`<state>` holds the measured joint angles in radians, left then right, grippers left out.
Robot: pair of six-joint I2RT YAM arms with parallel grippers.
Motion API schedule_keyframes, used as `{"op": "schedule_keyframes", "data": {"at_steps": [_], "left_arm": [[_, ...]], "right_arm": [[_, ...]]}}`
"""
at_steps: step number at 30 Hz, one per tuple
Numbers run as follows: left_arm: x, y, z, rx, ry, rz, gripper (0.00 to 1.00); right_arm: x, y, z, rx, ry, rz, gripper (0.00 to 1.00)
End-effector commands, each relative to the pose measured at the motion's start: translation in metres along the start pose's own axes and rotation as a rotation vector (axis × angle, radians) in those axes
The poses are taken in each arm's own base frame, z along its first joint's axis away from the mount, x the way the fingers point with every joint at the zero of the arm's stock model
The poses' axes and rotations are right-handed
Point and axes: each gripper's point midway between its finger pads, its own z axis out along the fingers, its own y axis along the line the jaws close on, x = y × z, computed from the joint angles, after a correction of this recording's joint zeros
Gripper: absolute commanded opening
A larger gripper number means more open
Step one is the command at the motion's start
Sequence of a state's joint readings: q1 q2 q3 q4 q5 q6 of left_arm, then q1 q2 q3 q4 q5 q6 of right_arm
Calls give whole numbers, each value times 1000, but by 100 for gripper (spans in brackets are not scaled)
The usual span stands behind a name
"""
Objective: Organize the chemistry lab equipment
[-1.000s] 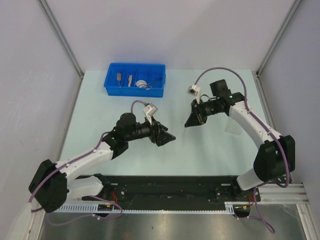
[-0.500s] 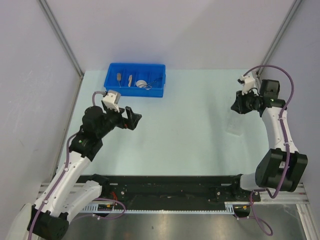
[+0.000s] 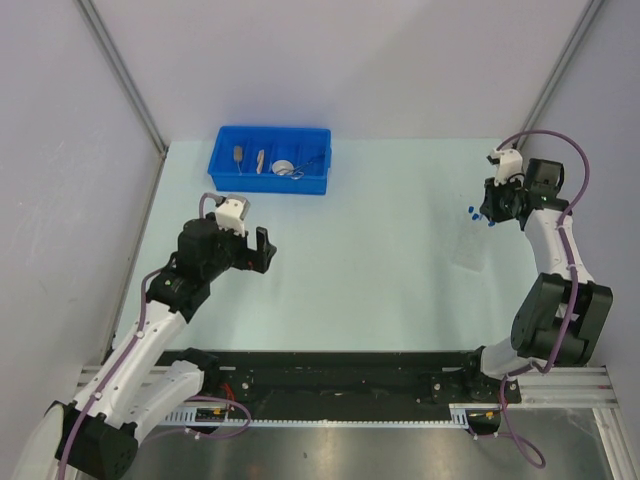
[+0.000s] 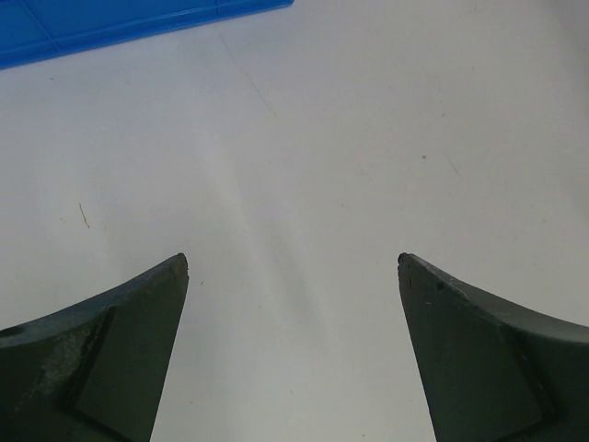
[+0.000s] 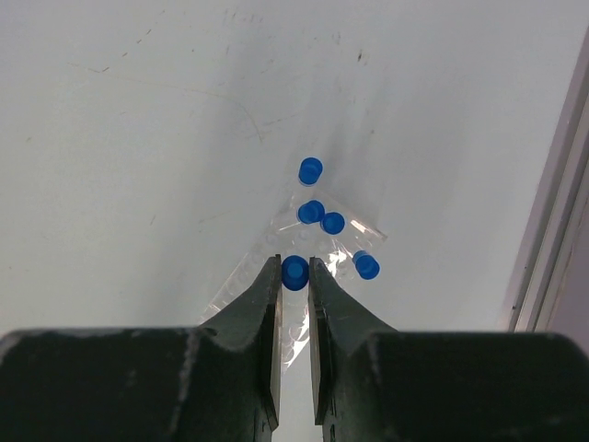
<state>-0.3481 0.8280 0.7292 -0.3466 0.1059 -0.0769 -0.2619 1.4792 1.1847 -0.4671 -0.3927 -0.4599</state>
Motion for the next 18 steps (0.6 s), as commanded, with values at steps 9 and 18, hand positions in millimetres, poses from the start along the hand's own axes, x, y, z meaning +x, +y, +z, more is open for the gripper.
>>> {"op": "schedule_keyframes", "data": {"at_steps": [9, 18], "left_arm": [[-9, 7, -2, -25, -40, 62, 100], [-8, 7, -2, -27, -39, 62, 100]], "right_arm": [[7, -13, 26, 39, -22, 58, 9], [19, -17, 35, 44, -57, 94, 10]]}}
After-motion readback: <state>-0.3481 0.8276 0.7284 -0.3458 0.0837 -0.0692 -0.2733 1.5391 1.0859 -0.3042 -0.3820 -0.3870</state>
